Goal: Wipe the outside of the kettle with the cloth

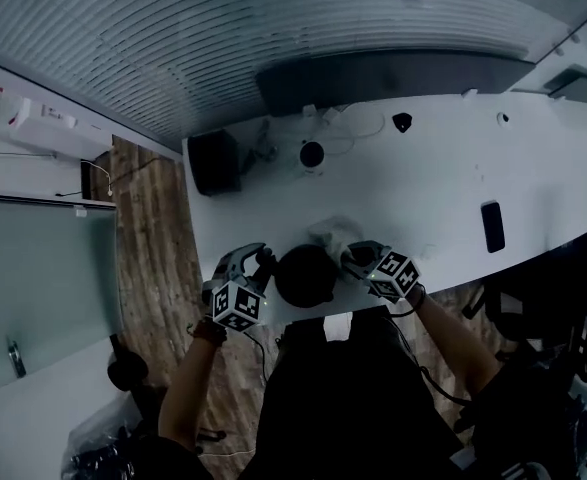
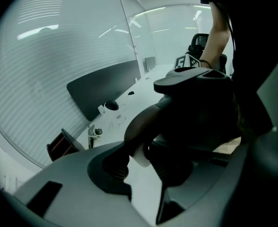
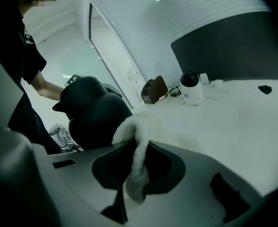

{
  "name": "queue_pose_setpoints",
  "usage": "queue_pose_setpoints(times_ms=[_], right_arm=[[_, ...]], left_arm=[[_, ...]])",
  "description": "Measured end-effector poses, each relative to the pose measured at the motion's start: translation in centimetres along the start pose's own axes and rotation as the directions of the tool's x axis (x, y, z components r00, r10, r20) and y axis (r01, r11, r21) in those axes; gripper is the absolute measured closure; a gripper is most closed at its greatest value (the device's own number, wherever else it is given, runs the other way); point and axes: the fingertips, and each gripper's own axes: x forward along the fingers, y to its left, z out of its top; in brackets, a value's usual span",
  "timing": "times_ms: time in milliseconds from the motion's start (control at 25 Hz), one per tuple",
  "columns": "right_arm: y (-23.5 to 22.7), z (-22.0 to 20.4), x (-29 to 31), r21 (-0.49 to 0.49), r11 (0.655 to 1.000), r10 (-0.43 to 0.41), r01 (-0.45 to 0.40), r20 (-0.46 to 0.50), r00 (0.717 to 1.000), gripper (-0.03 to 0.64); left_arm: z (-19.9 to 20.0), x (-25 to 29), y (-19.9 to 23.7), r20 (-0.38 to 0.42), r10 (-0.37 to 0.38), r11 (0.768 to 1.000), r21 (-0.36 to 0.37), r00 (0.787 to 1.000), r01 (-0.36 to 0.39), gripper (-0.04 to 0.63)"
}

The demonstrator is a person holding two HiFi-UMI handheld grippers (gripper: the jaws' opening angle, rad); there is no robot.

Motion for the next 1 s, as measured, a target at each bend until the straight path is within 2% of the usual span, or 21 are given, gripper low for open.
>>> queue_pose_setpoints(times_ms=[80,200,280,360,440,560,680,760,880,960,1000], right_arm=[[0.0,2.3,-1.6,-0.037,0.999,0.012,-0.011,0.041,0.999,0.566],[1.8,9.1,-4.4,-0.163,0.985,0.087,-0.063,0.148,0.985,0.566],[3.9,11.9,-4.3,-0.246,0.960,0.172,-0.132,0.149,0.974,0.566],[5.4,12.2,-2.9,-0.289,0.938,0.231,-0.192,0.106,0.967,0.566],[5.0,11.3,-1.3,-0.253,0.944,0.241,-0.210,0.097,0.966,0.566],[1.6,9.0,0.7,-0.090,0.979,0.192,-0.183,0.098,0.977,0.566],[-1.6,3.1,3.4,0.018,0.992,0.123,-0.123,-0.021,0.992,0.566],[-2.3,1.3,3.6,0.064,0.993,0.107,-0.104,-0.045,0.993,0.566],[-1.0,6.2,0.6,0.031,0.993,0.112,-0.115,0.083,0.990,0.566],[1.6,11.1,-1.3,-0.063,0.984,0.175,-0.167,0.157,0.972,0.566],[3.1,12.8,-1.8,-0.121,0.973,0.214,-0.196,0.163,0.963,0.566]], left_arm=[[0.2,0.4,0.1,-0.012,-0.016,1.000,0.022,1.000,0.016,0.462],[0.6,0.7,0.3,-0.005,-0.073,0.995,0.075,0.997,0.073,0.462],[0.8,0.8,0.5,0.001,-0.110,0.988,0.105,0.994,0.109,0.462],[1.1,1.1,0.5,0.000,-0.135,0.983,0.127,0.991,0.134,0.463],[1.4,1.3,0.5,-0.010,-0.154,0.977,0.145,0.988,0.154,0.463],[1.7,1.7,0.6,-0.019,-0.178,0.969,0.172,0.984,0.179,0.465],[2.0,2.2,0.9,-0.029,-0.189,0.960,0.205,0.981,0.191,0.465],[2.4,2.5,0.8,-0.041,-0.206,0.949,0.235,0.978,0.210,0.466],[3.0,2.9,0.8,-0.061,-0.245,0.925,0.282,0.968,0.253,0.465],[3.2,3.1,0.9,-0.074,-0.270,0.906,0.319,0.960,0.279,0.466],[3.3,3.2,0.9,-0.081,-0.283,0.894,0.340,0.956,0.294,0.466]])
